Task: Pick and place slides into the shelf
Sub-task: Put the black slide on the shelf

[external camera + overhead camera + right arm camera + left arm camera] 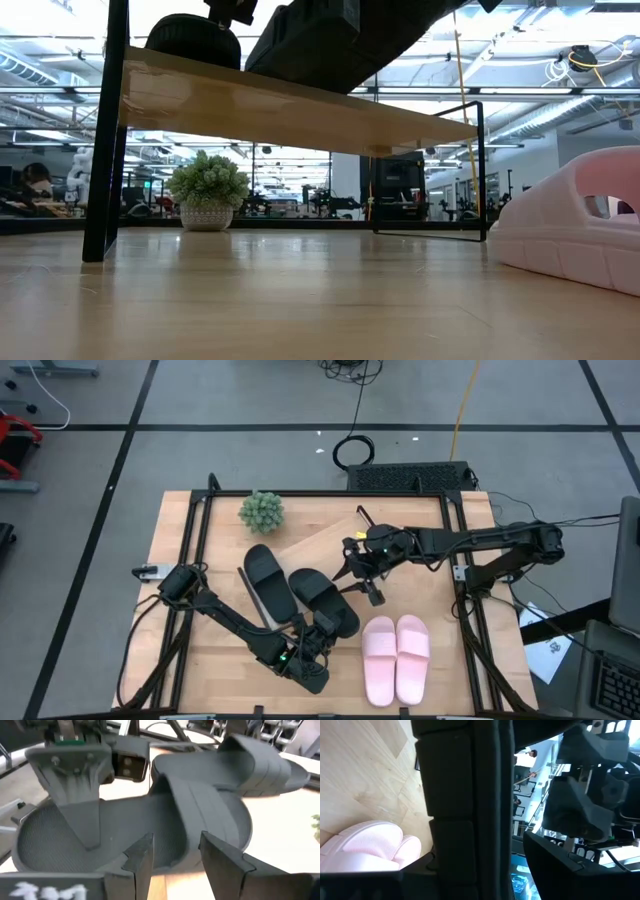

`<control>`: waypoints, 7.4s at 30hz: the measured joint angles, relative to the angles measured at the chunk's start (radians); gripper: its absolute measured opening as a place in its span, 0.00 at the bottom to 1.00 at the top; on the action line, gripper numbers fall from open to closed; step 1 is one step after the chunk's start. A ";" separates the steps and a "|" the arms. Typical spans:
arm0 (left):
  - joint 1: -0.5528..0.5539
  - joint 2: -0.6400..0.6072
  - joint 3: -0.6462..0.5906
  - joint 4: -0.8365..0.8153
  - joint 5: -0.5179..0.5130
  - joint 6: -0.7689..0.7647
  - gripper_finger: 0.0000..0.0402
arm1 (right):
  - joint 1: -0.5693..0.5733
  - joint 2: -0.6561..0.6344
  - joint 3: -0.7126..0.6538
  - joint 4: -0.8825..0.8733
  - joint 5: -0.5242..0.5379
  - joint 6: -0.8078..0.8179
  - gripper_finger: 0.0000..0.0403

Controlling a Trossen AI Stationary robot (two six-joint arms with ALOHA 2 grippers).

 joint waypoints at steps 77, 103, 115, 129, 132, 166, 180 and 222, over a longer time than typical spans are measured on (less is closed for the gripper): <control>-0.062 0.001 0.000 0.364 0.088 0.497 0.48 | -0.020 0.044 0.039 0.172 0.517 0.114 0.00; -0.429 0.001 0.000 -0.038 0.083 0.033 0.48 | 0.129 0.439 0.320 0.229 1.162 0.552 0.00; -0.463 0.001 0.000 -0.089 0.087 0.016 0.48 | 0.116 0.481 0.406 0.092 1.235 0.555 0.00; -0.462 0.001 0.000 -0.095 0.095 0.018 0.48 | 0.127 0.481 0.406 0.015 1.252 0.633 0.00; -0.462 0.001 0.000 -0.095 0.099 0.021 0.48 | 0.132 0.481 0.406 0.014 1.252 0.632 0.00; -0.461 0.000 0.000 -0.095 0.100 0.025 0.48 | 0.140 0.532 0.405 0.037 1.223 0.759 0.00; -0.461 0.000 0.000 -0.095 0.101 0.033 0.48 | 0.145 0.559 0.407 0.060 1.192 0.794 0.00; -0.460 0.000 0.000 -0.112 0.108 0.050 0.48 | 0.163 0.525 0.402 0.154 1.063 0.599 0.27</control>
